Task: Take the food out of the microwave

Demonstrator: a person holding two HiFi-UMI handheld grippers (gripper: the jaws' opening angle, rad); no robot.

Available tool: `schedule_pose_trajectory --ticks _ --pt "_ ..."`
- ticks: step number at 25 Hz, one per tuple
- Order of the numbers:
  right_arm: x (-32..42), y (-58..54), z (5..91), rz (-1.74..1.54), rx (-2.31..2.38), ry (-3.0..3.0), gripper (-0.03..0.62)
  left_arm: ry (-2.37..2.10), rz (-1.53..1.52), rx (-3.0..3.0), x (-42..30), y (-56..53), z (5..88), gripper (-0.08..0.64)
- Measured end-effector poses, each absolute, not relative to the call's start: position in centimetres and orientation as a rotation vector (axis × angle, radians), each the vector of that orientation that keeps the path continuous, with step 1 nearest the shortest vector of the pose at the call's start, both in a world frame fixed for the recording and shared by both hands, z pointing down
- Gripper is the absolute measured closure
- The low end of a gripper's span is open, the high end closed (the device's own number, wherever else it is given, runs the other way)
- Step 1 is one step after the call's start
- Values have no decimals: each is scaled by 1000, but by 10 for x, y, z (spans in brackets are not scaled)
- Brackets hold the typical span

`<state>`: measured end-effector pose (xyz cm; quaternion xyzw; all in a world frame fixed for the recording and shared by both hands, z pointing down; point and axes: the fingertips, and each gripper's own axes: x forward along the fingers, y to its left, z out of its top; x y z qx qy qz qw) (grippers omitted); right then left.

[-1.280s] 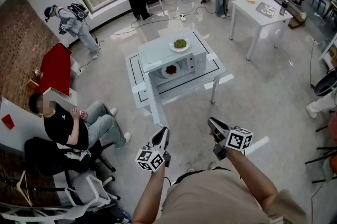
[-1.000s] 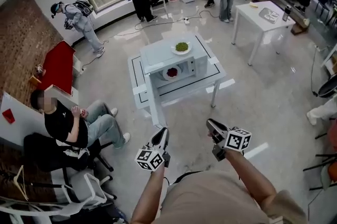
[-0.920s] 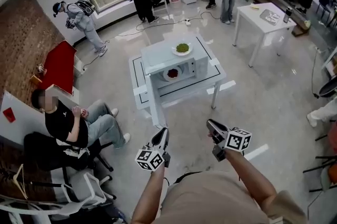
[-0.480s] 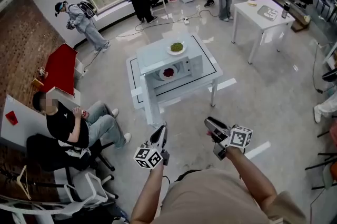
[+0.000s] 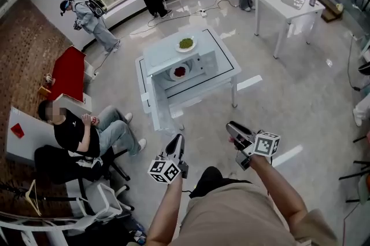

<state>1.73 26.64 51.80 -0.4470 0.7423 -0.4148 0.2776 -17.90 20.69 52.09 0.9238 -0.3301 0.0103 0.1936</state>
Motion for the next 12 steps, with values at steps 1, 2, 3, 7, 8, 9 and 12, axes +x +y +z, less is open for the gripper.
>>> schedule_pose_trajectory --ticks 1,2,3,7,8,9,12 --pt "19 264 519 -1116 -1197 1991 472 -930 32 2588 -178 207 522 554" --pt "20 263 521 -1120 -1193 1987 473 -934 40 2585 -178 208 523 554" --pt "21 261 522 -1125 -1188 1984 472 -939 49 2584 -178 208 523 554" --pt "27 241 522 -1121 -1180 1982 472 -957 46 2592 -173 193 521 554" --pt "28 236 523 -1123 -1180 1980 472 -956 47 2593 -171 187 522 554" --pt "28 231 523 -1127 -1180 1978 472 -952 51 2593 -170 182 524 554" --pt "25 218 522 -1136 -1178 1982 472 -941 56 2595 -167 165 524 554"
